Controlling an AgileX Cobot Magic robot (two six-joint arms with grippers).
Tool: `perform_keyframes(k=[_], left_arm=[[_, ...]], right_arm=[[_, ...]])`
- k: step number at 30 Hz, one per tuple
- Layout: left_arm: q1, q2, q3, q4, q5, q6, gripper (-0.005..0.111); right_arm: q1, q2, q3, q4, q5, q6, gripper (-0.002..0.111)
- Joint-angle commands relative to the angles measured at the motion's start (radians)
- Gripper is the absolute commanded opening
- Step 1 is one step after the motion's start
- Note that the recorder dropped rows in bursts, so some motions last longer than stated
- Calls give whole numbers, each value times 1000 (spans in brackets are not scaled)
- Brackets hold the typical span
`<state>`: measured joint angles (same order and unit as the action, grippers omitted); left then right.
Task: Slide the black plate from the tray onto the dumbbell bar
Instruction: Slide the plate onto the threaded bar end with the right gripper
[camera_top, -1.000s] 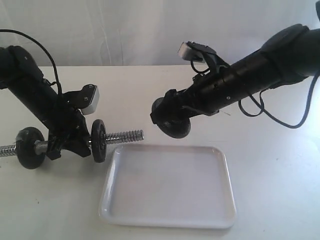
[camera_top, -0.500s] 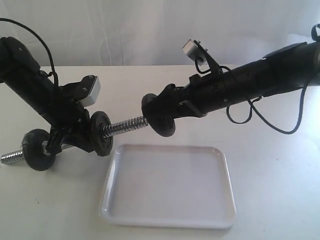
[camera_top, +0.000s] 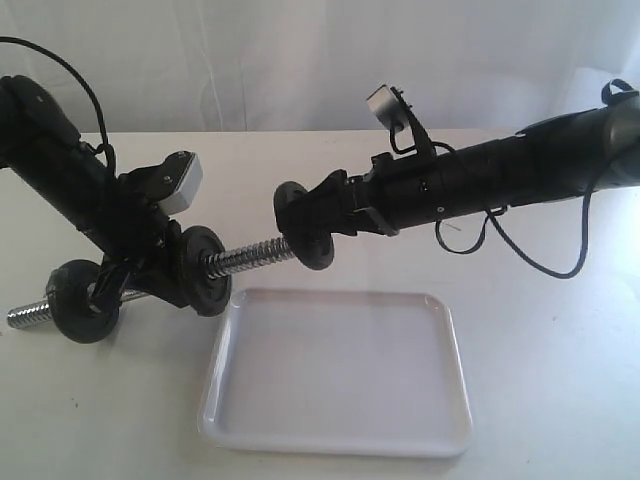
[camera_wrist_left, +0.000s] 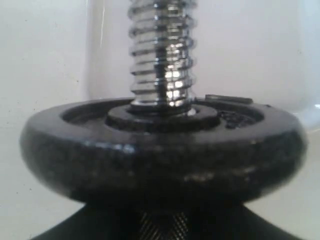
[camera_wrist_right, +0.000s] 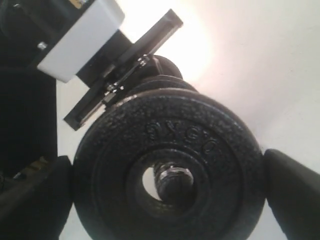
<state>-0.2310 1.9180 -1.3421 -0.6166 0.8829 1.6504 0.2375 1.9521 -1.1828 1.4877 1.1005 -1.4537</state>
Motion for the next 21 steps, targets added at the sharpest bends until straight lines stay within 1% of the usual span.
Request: perform_keyframes(k=[1,6,14,21], left_arm=[[-1,-45,-14,-143,52,6,0],[1,-45,-14,-145,52,6,0],[1,-45,-14,-184,50,15,0],[1,-45,-14,-204,50,25,0]], right_arm=[[-12,-9,-3,38,88,-30,0],[-12,36,-3,34,103,-30,0],[-12,53,-3,82,114,-39,0],[3,53,-3,114,79,-51,0]])
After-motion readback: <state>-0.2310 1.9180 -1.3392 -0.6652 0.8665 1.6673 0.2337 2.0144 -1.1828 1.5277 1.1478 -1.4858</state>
